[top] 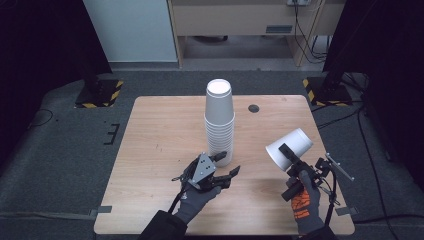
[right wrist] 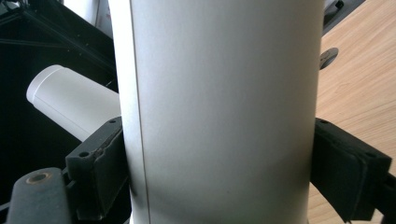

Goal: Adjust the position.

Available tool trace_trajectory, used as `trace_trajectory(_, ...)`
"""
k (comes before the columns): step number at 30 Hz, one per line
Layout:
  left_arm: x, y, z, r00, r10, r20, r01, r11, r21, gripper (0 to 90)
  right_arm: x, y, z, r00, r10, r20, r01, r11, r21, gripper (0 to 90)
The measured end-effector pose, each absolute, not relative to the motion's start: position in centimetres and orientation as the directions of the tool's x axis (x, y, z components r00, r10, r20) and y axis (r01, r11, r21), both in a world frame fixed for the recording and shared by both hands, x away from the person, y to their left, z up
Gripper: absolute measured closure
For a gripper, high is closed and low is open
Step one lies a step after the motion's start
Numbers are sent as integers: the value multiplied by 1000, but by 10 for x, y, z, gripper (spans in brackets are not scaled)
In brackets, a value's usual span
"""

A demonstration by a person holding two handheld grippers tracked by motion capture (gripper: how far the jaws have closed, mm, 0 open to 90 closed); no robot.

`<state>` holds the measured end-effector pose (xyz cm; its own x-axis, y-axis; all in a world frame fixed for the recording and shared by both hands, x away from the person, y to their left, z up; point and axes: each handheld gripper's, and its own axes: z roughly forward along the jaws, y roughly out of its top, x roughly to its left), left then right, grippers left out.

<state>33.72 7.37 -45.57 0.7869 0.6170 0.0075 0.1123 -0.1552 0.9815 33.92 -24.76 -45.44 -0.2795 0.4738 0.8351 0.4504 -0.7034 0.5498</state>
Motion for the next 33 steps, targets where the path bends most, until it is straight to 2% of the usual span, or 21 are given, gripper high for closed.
trace_trajectory(33, 364, 22, -461, 815, 579, 0, 90, -127, 988, 407, 340, -240, -459, -279, 463, 841, 488, -686, 540, 140)
